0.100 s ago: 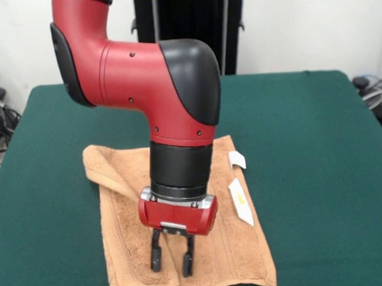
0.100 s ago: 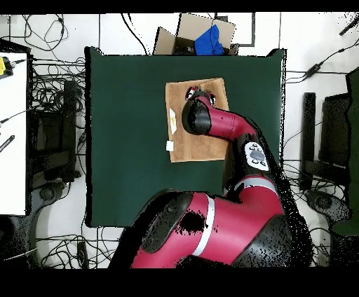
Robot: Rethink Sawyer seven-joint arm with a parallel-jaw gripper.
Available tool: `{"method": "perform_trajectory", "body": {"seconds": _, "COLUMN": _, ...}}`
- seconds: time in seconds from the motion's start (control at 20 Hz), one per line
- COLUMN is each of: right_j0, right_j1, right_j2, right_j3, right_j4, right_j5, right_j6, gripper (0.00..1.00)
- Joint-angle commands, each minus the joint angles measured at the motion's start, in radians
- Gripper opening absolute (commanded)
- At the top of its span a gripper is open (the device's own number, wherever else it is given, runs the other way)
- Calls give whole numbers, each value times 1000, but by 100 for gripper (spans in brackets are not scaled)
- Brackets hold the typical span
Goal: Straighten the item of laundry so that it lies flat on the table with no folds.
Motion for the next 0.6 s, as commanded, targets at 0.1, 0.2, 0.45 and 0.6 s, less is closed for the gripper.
{"method": "perform_trajectory", "body": {"seconds": 0.1, "right_j0": 7, "right_j1": 47, "right_j2": 82, "right_j3": 22, "right_j4": 16, "right_j5": -6, "right_j6": 149, "gripper": 0}}
{"method": "perform_trajectory", "body": {"seconds": 0.2, "right_j0": 23, "right_j1": 50, "right_j2": 62, "right_j3": 11, "right_j4": 27, "right_j5": 12, "right_j6": 150, "gripper": 0}}
{"method": "perform_trajectory", "body": {"seconds": 0.45, "right_j0": 23, "right_j1": 55, "right_j2": 67, "right_j3": 19, "right_j4": 29, "right_j5": 4, "right_j6": 158, "gripper": 0}}
{"method": "perform_trajectory", "body": {"seconds": 0.6, "right_j0": 27, "right_j1": 50, "right_j2": 62, "right_j3": 29, "right_j4": 28, "right_j5": 0, "right_j6": 163, "gripper": 0}}
